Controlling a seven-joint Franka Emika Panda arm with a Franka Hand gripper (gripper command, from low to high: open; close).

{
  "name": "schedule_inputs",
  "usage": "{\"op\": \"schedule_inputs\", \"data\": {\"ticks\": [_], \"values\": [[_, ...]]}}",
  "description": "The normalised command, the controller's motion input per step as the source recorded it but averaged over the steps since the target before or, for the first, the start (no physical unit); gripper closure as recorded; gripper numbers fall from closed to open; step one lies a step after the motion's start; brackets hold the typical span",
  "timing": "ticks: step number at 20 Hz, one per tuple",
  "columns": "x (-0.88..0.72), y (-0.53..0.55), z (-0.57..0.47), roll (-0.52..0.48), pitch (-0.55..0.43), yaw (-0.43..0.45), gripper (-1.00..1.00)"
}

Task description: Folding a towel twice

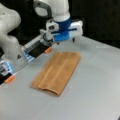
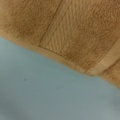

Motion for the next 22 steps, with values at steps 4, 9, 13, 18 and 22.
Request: {"op": "schedule_inputs", "data": {"ticks": [4,9,13,18,22], "values": [[0.42,0.19,0.07,-0.361,0.195,0.241,-1.00],[0.41,0.17,0.14,-0.228,0.225,0.178,-1.00],[0.47,0.17,0.15,-0.172,0.247,0.209,-1.00],[0.50,0.15,0.10,-0.144,0.195,0.150,-1.00],[0.39,0.13,0.05,-0.043,0.093,0.082,-1.00]]}}
